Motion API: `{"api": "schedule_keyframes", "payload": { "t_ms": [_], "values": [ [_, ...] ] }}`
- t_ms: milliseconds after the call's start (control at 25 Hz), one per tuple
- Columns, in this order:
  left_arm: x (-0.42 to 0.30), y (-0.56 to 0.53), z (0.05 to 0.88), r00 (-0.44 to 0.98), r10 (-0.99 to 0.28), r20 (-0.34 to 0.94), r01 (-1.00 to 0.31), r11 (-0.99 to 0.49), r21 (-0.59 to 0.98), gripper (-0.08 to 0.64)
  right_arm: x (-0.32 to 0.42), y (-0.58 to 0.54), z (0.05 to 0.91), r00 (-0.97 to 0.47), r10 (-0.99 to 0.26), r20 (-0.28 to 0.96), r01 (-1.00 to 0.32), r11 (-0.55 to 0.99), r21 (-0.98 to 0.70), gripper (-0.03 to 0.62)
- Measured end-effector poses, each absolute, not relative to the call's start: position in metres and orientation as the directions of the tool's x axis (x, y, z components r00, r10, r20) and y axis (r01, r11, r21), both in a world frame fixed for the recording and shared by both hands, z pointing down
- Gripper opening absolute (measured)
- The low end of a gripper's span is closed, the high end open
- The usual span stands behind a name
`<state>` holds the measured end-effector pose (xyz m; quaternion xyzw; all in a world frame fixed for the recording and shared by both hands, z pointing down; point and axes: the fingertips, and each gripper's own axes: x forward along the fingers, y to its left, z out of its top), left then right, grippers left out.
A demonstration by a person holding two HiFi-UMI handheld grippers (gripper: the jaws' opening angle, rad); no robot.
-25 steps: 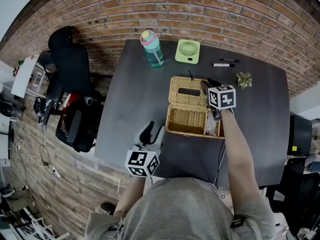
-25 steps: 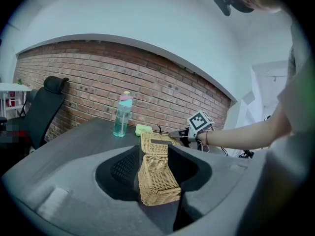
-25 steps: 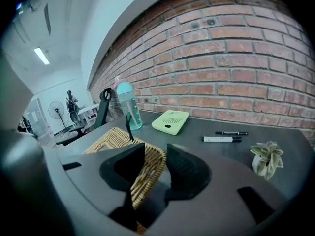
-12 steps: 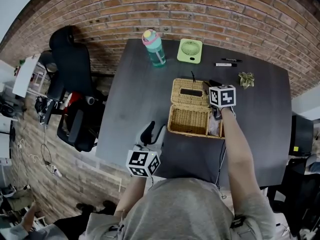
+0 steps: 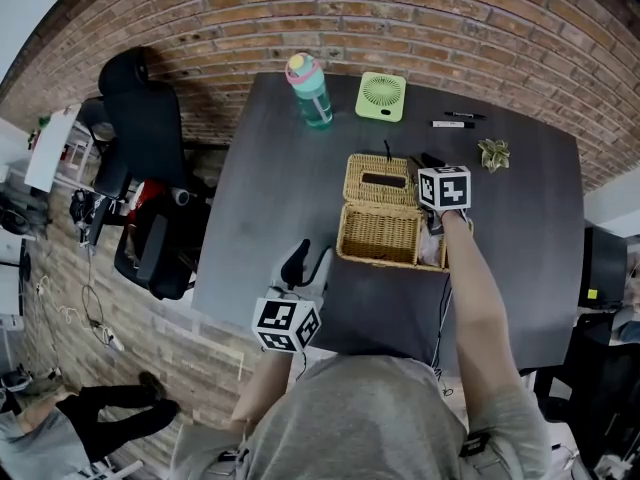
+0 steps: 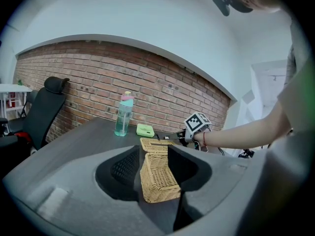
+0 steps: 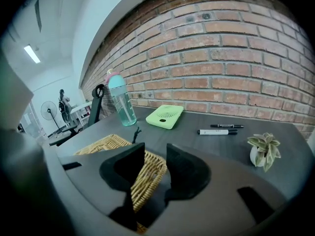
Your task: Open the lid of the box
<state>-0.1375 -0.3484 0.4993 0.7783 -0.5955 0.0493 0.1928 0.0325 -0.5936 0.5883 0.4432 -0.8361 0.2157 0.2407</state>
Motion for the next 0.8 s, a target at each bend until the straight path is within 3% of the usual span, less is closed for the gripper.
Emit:
{"api": "schedule_keyframes", "payload": {
  "t_ms": [560, 800],
  "values": [
    [-0.126, -0.324, 0.489, 0.314, -0.907, 0.28, -0.94, -0.254, 0.229, 0.17, 0.037, -0.534, 0.534, -0.524, -0.704, 0.478, -0.834, 0.538, -0.122, 0.133],
    [-0.12, -0.301, 0.486, 0.333, -0.9, 0.281, -0.937, -0.282, 0.206, 0.169, 0.04, -0.486, 0.516, -0.523, -0.739, 0.426, -0.841, 0.527, -0.118, 0.077]
  ]
}}
